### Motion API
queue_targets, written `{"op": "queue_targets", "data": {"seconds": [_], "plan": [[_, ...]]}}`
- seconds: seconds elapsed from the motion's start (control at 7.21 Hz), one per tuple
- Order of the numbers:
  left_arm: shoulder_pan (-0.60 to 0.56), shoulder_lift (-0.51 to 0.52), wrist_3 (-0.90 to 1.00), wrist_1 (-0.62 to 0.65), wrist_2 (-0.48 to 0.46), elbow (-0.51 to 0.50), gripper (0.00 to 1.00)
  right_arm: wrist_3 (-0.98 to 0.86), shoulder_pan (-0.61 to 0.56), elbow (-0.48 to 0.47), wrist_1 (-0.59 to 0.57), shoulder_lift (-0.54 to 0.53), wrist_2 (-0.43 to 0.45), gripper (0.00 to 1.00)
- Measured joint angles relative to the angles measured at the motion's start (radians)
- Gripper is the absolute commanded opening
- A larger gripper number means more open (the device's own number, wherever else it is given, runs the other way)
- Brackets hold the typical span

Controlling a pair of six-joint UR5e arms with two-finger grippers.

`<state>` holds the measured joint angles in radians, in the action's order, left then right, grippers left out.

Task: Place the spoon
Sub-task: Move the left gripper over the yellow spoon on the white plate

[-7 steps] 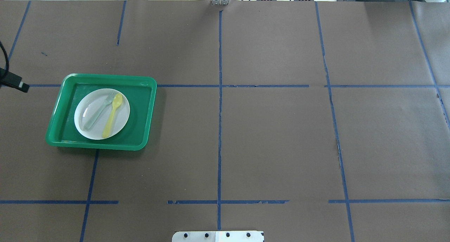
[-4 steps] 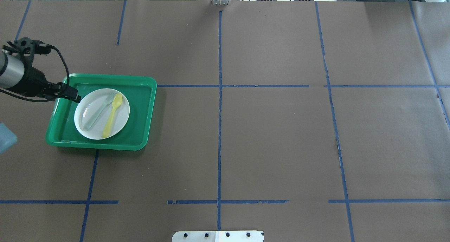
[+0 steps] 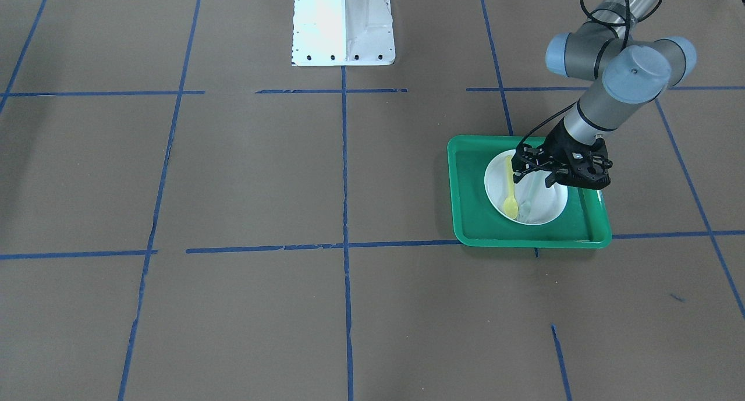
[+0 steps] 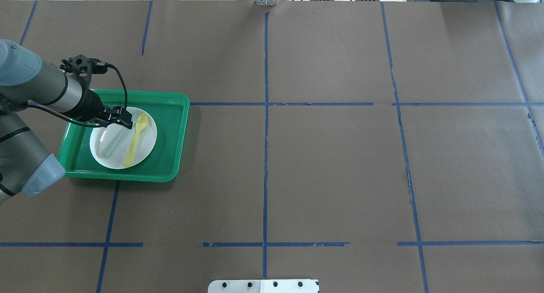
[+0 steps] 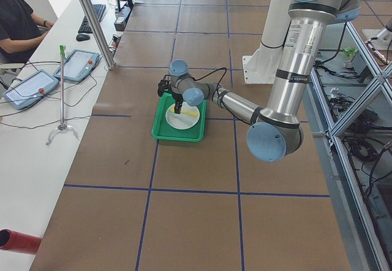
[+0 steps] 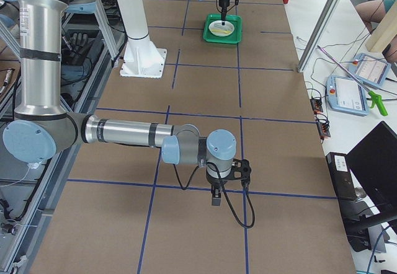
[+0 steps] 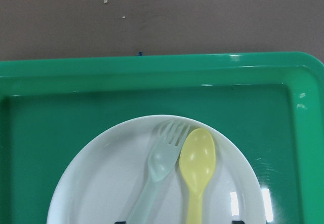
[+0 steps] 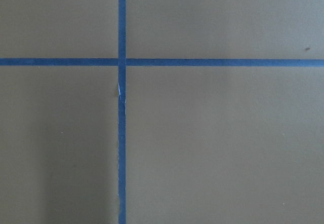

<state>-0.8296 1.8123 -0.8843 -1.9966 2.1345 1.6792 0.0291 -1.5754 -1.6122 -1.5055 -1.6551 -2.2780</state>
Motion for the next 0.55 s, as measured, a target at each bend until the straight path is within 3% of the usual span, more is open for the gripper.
{"op": "queue_targets", "data": {"seconds": [0.55], "plan": [[0.037,0.022,-0.004,0.001,-0.009,-0.034,0.67,0.000,0.000,0.000,0.000,0.000,0.000,1.00]]}}
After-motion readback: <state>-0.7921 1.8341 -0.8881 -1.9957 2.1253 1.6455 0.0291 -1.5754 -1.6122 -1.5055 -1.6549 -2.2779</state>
